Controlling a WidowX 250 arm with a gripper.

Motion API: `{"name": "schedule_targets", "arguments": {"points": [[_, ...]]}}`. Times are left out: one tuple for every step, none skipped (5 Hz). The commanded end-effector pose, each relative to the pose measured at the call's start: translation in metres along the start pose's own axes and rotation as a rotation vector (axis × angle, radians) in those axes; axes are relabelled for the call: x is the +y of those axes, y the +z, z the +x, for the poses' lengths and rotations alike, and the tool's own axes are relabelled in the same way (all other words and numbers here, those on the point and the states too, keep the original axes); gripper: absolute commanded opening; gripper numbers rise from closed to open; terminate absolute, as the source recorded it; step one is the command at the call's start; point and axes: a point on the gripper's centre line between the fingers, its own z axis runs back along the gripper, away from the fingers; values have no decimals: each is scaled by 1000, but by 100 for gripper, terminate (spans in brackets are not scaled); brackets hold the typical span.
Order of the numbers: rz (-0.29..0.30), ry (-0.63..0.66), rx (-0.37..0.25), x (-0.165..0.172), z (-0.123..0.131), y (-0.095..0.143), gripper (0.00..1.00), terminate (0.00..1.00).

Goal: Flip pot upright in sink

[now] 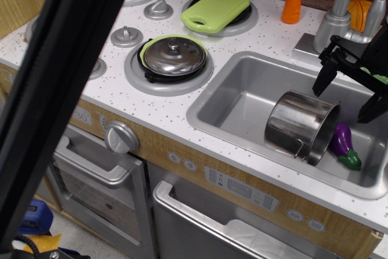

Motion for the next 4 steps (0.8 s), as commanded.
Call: {"name": "schedule_targets", "arguments": {"points": [[0, 0, 0, 0, 0, 0, 100, 0], [146, -36, -49, 2, 8, 0, 100, 0], [244, -37, -79, 1, 13, 1, 100, 0], [321, -42, -97, -3, 13, 4, 100, 0]]}}
